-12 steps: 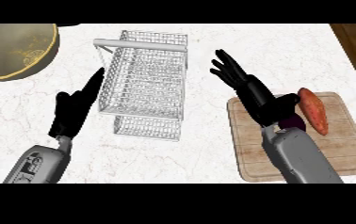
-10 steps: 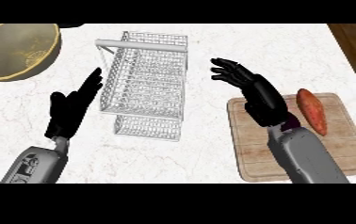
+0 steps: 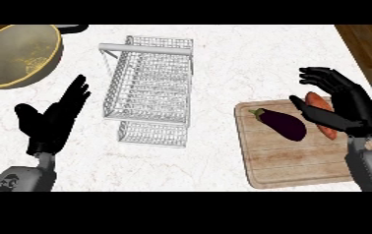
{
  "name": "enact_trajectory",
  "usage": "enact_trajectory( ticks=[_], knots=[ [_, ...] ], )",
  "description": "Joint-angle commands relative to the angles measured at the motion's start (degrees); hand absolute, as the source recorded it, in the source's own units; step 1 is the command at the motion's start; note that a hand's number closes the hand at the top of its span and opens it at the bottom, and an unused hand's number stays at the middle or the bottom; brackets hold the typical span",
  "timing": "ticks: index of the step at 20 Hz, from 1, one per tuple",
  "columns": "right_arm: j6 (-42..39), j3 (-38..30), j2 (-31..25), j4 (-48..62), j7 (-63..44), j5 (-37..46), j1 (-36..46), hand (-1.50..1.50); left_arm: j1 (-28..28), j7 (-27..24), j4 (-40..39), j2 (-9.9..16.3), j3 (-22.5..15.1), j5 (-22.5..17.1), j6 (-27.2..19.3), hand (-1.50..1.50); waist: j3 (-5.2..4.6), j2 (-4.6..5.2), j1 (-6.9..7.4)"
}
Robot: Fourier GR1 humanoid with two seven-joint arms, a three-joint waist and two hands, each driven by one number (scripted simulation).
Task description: Pick the sweet potato from the cutting board and place it in the tiered basket
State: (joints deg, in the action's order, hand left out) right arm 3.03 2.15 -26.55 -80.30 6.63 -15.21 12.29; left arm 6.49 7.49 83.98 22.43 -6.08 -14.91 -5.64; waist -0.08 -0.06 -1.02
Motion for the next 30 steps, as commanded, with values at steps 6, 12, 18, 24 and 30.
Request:
enact_trajectory(
  ticks=[6, 12, 18, 24, 30],
  knots=[
    [1.17, -5.21, -12.18, -2.44, 1.84, 9.54, -2.92, -1.5, -5.07, 0.81, 4.69, 0.16, 1.6, -1.58, 1.9, 0.0, 0.02, -0.08, 1.07],
    [-8.73, 0.13, -30.04, -6.98, -8.4, 20.0, -3.76, -1.5, -2.97, 0.38, 3.4, -1.34, 0.6, -0.11, 0.49, 0.0, -0.24, -0.07, 0.59],
    [-24.31, 7.32, -36.95, -14.99, -19.73, 18.95, -5.04, -1.5, -2.9, 3.49, 5.38, 0.18, 1.99, -1.65, 1.46, 0.0, -0.13, -0.28, 0.95],
    [-25.63, 5.87, -30.7, -22.83, -31.83, 20.17, -4.25, -1.5, -4.05, 3.38, 6.74, -0.54, 2.71, 0.14, 2.94, 0.0, 0.05, -0.08, 0.94],
    [-24.26, 7.4, -21.73, -15.48, -33.25, 29.75, -1.21, -1.5, -3.59, 2.43, 5.21, -3.63, 2.86, 2.02, 3.45, 0.0, 0.07, 0.07, 1.19]
  ],
)
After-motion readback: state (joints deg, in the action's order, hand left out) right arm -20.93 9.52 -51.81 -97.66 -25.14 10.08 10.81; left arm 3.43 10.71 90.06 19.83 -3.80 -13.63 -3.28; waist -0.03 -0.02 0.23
